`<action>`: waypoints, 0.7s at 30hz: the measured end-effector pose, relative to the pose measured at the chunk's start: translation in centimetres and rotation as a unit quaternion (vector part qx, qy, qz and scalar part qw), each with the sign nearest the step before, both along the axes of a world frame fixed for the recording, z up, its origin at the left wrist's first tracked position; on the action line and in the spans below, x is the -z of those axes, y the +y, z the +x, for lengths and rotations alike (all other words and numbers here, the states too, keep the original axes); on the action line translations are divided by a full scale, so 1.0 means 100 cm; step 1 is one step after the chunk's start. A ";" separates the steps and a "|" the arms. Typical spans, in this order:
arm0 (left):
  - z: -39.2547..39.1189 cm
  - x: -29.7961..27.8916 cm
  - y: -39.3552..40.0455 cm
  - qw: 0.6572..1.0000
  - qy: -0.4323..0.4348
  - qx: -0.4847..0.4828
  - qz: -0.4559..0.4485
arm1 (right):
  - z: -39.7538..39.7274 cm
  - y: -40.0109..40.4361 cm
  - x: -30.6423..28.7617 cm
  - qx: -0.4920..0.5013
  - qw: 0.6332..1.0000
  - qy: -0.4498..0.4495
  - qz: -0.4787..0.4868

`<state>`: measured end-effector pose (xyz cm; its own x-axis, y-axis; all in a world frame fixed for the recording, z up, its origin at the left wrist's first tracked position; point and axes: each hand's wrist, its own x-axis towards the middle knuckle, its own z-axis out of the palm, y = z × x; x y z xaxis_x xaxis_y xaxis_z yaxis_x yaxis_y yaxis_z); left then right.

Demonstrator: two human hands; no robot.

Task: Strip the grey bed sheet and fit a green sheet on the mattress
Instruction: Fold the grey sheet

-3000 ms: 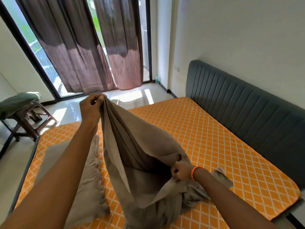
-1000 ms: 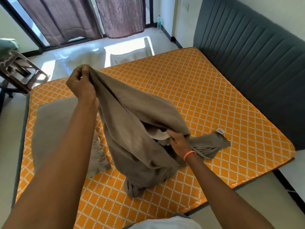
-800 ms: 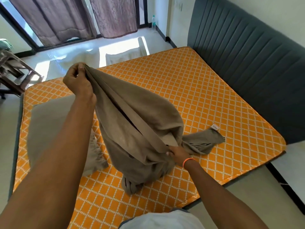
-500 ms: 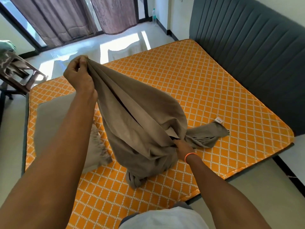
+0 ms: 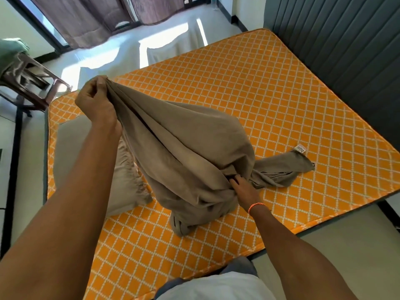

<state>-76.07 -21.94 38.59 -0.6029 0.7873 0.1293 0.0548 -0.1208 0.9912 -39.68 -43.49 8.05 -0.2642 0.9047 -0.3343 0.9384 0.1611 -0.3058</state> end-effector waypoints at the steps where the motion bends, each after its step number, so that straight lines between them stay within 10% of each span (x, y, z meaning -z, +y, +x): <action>1: 0.000 0.002 0.001 1.000 0.000 0.002 -0.001 | 0.001 -0.003 -0.001 0.009 1.000 0.005 0.015; 21: 0.017 0.020 -0.001 0.999 0.018 0.010 -0.044 | 0.021 -0.045 0.008 0.127 0.989 0.056 -0.047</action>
